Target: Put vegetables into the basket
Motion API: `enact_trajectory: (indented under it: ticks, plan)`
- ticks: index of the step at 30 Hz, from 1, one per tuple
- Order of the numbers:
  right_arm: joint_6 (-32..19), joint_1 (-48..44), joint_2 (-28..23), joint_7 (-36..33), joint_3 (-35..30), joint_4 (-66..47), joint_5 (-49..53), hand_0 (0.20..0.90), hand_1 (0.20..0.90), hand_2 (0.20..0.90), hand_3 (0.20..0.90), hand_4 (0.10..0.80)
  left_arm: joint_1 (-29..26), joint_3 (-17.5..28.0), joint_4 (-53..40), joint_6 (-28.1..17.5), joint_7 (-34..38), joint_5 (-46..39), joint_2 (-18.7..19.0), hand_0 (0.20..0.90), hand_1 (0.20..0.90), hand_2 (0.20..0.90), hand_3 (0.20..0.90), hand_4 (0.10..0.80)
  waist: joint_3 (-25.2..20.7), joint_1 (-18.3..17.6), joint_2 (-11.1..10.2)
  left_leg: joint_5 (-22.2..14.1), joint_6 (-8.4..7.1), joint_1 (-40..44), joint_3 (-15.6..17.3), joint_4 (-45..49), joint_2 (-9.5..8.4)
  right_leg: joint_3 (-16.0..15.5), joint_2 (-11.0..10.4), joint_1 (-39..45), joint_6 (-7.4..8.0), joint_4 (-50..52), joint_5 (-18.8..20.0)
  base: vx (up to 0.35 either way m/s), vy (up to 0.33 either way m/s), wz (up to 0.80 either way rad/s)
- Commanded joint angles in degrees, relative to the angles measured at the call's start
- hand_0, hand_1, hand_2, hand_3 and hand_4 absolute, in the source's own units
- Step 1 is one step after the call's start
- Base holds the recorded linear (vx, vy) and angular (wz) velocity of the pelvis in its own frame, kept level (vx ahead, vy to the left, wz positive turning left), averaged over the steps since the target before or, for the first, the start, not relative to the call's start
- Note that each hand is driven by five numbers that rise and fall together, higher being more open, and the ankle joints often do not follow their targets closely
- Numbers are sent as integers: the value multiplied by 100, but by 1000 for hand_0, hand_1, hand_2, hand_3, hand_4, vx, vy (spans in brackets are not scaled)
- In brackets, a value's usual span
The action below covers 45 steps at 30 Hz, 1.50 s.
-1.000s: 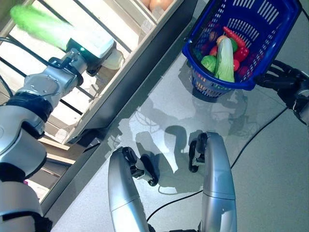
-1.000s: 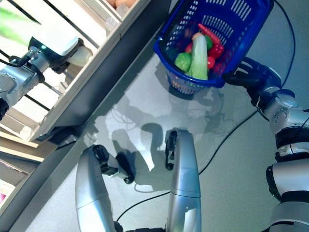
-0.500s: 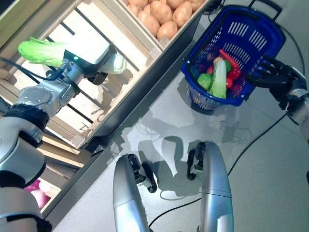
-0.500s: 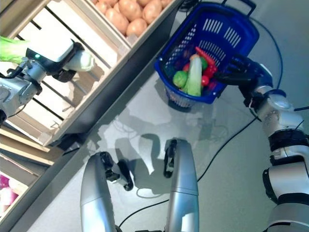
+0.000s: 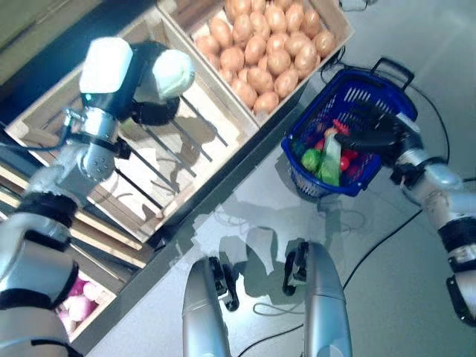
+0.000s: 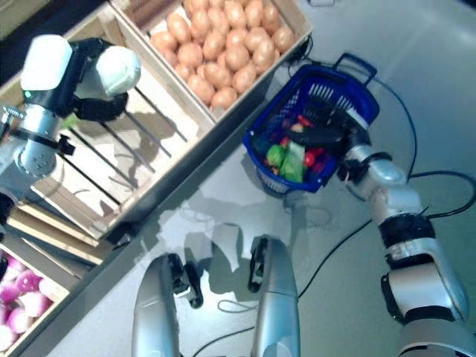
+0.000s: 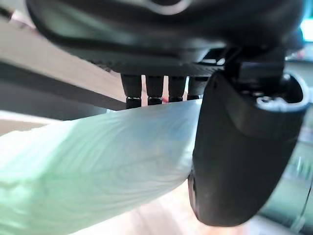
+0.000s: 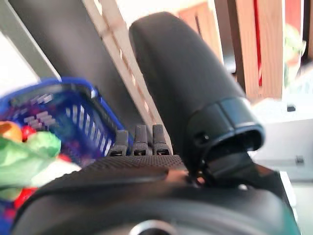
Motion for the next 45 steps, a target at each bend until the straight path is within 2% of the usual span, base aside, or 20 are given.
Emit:
enact_trajectory:
  ticks: [1,3,5,6,8,10,11,13,16,20,25,33,39,40,41,42,45]
  plan:
    - [-763,237,484,422,-180,-539,-427,900,900,900,900,800,540,876,-852,-618,-1080,-2120,-518,300,300,300,300,400,-1216,150,-119,138,476,915,235,-1340,-227,57,-190,1290,-77,-1379,417,54,-44,0]
    - [-499,300,681,653,-53,-683,-477,900,900,900,900,800,836,1092,-1090,-661,-1592,-2664,-887,300,300,300,300,400,-1251,191,-159,286,474,1264,250,-1734,-300,-1,-163,1645,-43,-1715,524,21,-32,7]
    - [-293,323,817,712,30,-800,-480,900,900,900,900,800,1018,1177,-1301,-629,-1823,-2908,-1136,300,300,300,300,400,-1286,222,-199,371,490,1448,262,-1919,-334,-43,-158,1837,-37,-1880,577,20,-36,12]
    - [-134,327,977,763,131,-834,-499,900,900,900,900,800,1178,1183,-1475,-583,-1934,-2937,-1419,300,300,300,300,400,-1320,268,-234,526,475,1829,271,-2344,-398,-123,-96,2237,14,-2296,707,56,-44,13]
    - [123,355,1145,724,224,-966,-402,900,900,900,900,800,1341,1152,-1682,-457,-2060,-3177,-1627,300,300,300,300,400,-1396,316,-283,712,469,2159,271,-2743,-469,-207,-20,2590,52,-2712,856,65,-54,3]
    - [416,467,1379,817,337,-1114,-273,900,900,900,900,800,1612,1164,-1884,-293,-2240,-3440,-1986,300,300,300,300,400,-1559,369,-339,1068,412,2720,337,-3511,-551,-365,161,3192,114,-3553,1120,95,-70,-3]
    - [469,507,1422,882,351,-1146,-227,900,900,900,900,800,1680,1176,-1928,-278,-2300,-3532,-2048,300,300,300,300,400,-1574,381,-345,1163,391,2870,357,-3688,-564,-402,208,3358,125,-3758,1204,133,-76,-5]
    - [685,601,1668,909,464,-1241,-207,900,900,900,900,800,2004,1154,-2120,-214,-2315,-3446,-2388,300,300,300,300,400,-1770,417,-389,1491,322,3462,447,-4526,-674,-476,490,4015,207,-4765,1491,156,-72,-12]
    - [894,735,1773,1078,550,-1361,-153,900,900,900,900,800,2346,1192,-2323,-32,-2509,-3570,-2641,300,300,300,300,400,-1959,445,-405,1934,190,4205,391,-5702,-864,-470,790,4829,328,-6053,1917,142,-34,-5]
    - [1264,739,1834,1249,606,-1422,26,900,900,900,900,800,2555,1125,-2439,79,-2508,-3451,-2836,300,300,300,300,400,-2152,482,-395,2340,127,4658,329,-6684,-1015,-480,997,5282,350,-6880,2266,40,-2,-5]
    - [1707,823,1789,1465,712,-1582,-99,900,900,900,900,800,2754,944,-2509,125,-2688,-3505,-3004,300,300,300,300,400,-2309,513,-413,2585,135,4962,268,-7445,-1141,-488,1158,5522,359,-7499,2550,-12,22,1]
    - [1827,581,1762,1471,866,-1421,266,900,900,900,900,800,2762,650,-2367,275,-2967,-3866,-3268,300,300,300,300,400,-2397,510,-409,2472,181,4960,223,-7446,-1213,-445,1223,5506,330,-7499,2536,-27,49,5]
    - [2167,462,1970,1609,831,-1105,658,900,900,900,900,800,2879,538,-2222,250,-3300,-4354,-3485,300,300,300,300,400,-2408,549,-407,2409,207,5025,185,-7446,-1264,-399,1233,5559,320,-7499,2523,7,38,0]
    - [2178,426,2038,1631,823,-963,713,488,488,488,488,525,2872,486,-2228,248,-3337,-4412,-3531,300,300,300,300,400,-2409,568,-408,2398,209,5035,169,-7446,-1270,-409,1235,5568,320,-7499,2520,0,0,0]
    - [2169,388,2077,1622,802,-850,750,488,488,488,488,525,2869,457,-2256,258,-3371,-4460,-3555,300,300,300,300,400,-2418,588,-424,2437,233,4998,202,-7446,-1287,-440,1225,5530,288,-7499,2538,-11,15,4]
    - [2091,342,2133,1616,761,-644,749,300,300,300,300,400,2878,421,-2288,259,-3450,-4556,-3595,300,300,300,300,400,-2423,618,-425,2425,243,5008,188,-7446,-1297,-444,1229,5540,285,-7499,2534,-5,14,7]
    - [1998,279,2223,1498,710,-425,919,300,300,300,300,400,2880,336,-2381,285,-3464,-4654,-3668,300,300,300,300,400,-2424,651,-417,2410,255,5019,154,-7446,-1314,-454,1229,5554,284,-7499,2529,16,11,3]
